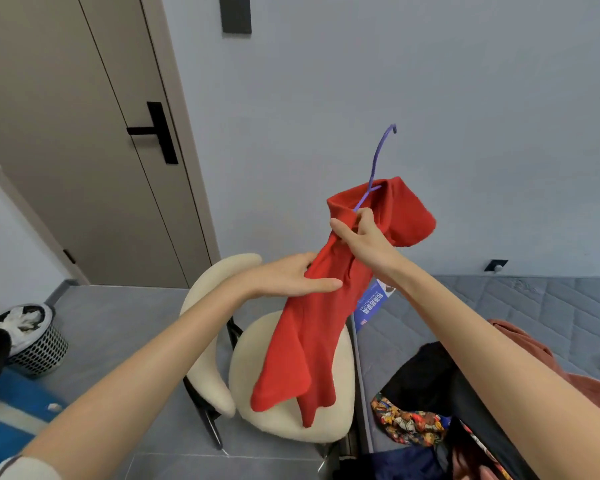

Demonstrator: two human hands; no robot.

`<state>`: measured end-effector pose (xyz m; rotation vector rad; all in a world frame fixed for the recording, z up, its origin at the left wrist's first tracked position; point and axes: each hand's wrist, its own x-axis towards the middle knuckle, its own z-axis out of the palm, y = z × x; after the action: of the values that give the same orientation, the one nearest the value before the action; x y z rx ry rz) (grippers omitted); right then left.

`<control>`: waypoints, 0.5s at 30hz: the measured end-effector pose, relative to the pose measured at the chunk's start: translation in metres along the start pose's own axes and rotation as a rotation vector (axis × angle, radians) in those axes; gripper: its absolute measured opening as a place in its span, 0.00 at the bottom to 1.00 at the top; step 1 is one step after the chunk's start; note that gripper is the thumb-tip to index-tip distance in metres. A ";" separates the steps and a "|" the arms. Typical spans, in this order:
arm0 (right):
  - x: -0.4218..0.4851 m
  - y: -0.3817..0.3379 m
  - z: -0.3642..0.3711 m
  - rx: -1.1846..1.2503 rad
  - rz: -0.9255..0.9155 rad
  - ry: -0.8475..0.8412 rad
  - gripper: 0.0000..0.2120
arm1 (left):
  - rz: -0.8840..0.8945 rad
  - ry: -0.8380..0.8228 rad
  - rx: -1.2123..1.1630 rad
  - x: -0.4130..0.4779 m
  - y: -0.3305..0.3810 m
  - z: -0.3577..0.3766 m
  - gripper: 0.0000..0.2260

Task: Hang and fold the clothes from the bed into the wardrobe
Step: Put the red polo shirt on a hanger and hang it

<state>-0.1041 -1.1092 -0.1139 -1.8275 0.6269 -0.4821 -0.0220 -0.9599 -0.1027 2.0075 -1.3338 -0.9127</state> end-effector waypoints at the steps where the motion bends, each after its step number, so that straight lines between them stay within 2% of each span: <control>1: -0.001 -0.003 -0.001 0.006 -0.015 -0.027 0.16 | 0.014 0.068 0.104 0.003 -0.001 0.002 0.15; 3: -0.004 -0.008 -0.003 0.018 -0.069 -0.088 0.13 | -0.008 0.298 0.279 0.010 -0.005 0.002 0.12; 6: -0.006 -0.012 -0.008 0.017 -0.181 -0.125 0.10 | 0.015 0.571 0.315 0.018 -0.010 0.000 0.14; 7: -0.007 -0.012 -0.010 0.009 -0.232 -0.073 0.10 | 0.009 0.635 0.298 0.019 -0.012 -0.003 0.15; 9: -0.009 -0.009 -0.021 -0.095 -0.383 0.161 0.10 | -0.033 0.765 0.297 0.020 -0.019 -0.010 0.14; 12: -0.010 0.006 -0.046 -0.419 -0.508 0.514 0.16 | -0.008 0.865 0.384 0.012 -0.032 -0.023 0.15; 13: -0.010 0.012 -0.054 -0.494 -0.478 0.542 0.19 | 0.020 0.868 0.410 0.008 -0.036 -0.028 0.15; 15: -0.008 0.024 -0.061 -0.624 -0.381 0.422 0.22 | 0.073 0.856 0.448 -0.001 -0.043 -0.037 0.16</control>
<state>-0.1519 -1.1553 -0.1168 -2.4830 0.7702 -1.0324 0.0307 -0.9405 -0.1123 2.2397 -1.1270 0.3280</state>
